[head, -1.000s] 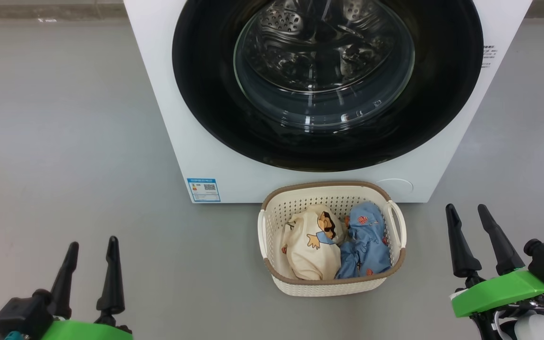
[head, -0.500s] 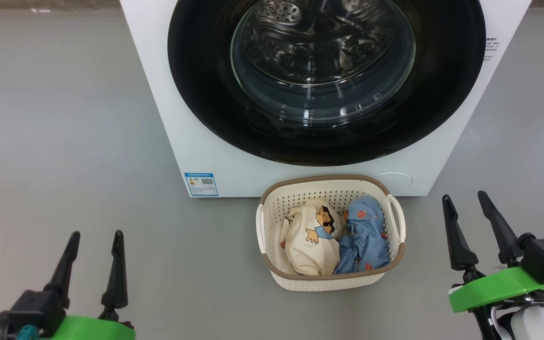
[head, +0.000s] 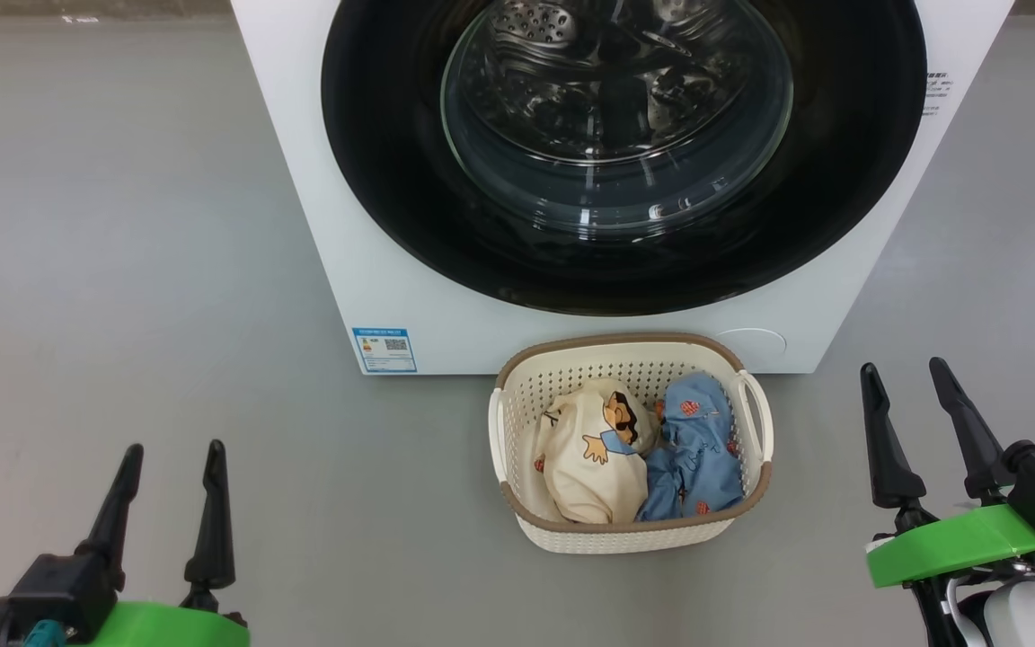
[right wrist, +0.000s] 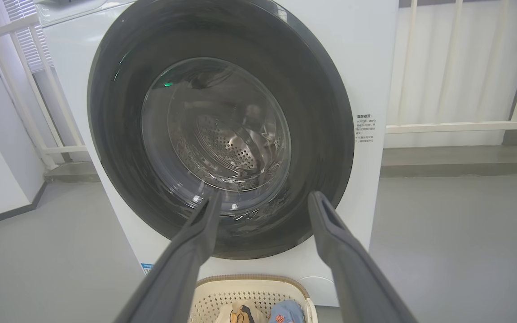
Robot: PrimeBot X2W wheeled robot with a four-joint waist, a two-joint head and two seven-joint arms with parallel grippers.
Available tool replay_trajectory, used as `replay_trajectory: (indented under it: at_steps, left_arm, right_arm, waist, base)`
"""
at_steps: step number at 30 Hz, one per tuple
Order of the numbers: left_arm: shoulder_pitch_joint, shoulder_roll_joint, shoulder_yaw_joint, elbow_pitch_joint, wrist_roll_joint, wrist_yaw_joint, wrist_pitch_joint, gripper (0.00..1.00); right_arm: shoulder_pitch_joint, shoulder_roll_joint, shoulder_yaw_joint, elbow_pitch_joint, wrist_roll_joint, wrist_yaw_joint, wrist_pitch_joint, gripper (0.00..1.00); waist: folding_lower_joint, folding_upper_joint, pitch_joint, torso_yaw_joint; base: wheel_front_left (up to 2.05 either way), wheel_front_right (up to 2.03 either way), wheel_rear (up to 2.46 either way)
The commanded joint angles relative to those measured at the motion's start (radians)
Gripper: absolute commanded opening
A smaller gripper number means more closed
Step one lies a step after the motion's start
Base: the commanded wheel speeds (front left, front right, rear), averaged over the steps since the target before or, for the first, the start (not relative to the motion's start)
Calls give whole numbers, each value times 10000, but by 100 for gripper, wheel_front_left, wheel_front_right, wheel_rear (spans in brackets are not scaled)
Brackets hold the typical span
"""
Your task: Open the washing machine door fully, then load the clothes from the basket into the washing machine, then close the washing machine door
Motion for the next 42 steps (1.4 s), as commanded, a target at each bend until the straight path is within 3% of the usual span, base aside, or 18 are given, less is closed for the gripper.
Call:
replay_trajectory:
  at_steps: [1, 20, 42]
  left_arm:
    - [-414, 248, 366, -126, -79, 6, -65, 100]
    - [-532, 302, 350, -29, 117, 6, -65, 100]
    - [-647, 290, 521, -203, 188, 6, -65, 100]
  right_arm:
    - [-146, -95, 116, -288, -17, 56, -134, 100]
    - [-61, 59, -97, -410, -77, 56, -134, 100]
    - [-280, 4, -46, -439, -25, 56, -134, 100]
  waist:
    - [0, 0, 22, 3]
    - [0, 0, 93, -51]
    - [0, 0, 400, -4]
  base:
    - [0, 0, 0]
    - [13, 18, -31]
    - [115, 116, -231]
